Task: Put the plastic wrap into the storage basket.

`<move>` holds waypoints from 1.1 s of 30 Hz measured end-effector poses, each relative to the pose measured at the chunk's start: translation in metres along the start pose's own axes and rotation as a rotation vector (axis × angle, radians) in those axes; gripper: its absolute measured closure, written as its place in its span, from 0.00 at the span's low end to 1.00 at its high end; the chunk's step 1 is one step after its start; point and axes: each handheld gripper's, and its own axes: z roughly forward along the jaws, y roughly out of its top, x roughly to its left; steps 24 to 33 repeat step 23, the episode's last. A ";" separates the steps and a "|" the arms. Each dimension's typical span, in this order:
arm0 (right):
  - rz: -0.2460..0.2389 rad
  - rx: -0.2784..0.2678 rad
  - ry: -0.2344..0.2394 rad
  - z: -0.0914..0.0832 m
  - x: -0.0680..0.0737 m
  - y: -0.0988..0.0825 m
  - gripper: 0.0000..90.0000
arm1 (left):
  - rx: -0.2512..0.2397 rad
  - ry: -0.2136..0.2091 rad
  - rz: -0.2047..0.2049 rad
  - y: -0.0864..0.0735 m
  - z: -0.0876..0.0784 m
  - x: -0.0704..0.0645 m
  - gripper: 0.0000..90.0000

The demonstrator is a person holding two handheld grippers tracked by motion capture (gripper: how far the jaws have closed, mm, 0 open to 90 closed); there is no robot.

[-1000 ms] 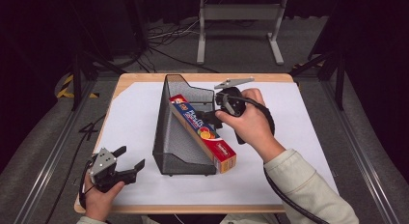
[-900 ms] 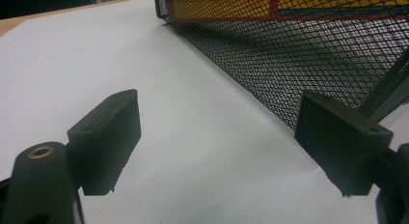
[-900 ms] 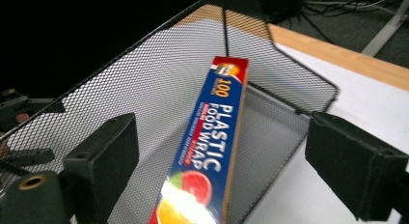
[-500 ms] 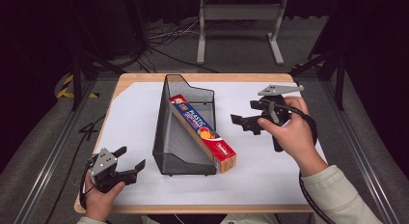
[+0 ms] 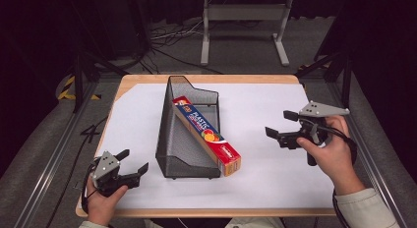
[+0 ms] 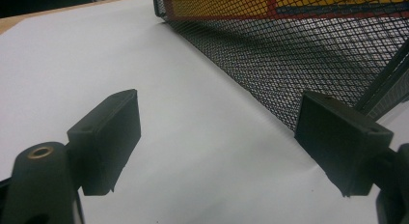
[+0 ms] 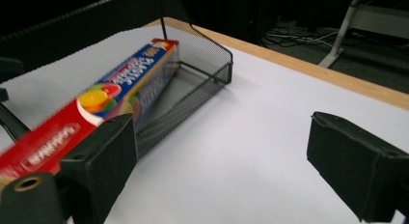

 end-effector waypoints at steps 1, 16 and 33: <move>0.003 0.000 0.001 0.000 -0.002 -0.005 0.12 | 0.001 0.001 0.000 0.000 0.000 0.000 0.19; 0.041 0.008 -0.060 0.012 -0.021 -0.098 0.12 | 0.005 -0.001 -0.007 -0.002 0.001 0.000 0.19; 0.033 -0.013 -0.115 0.013 -0.026 -0.122 0.13 | 0.004 -0.004 -0.002 -0.002 0.002 0.000 0.18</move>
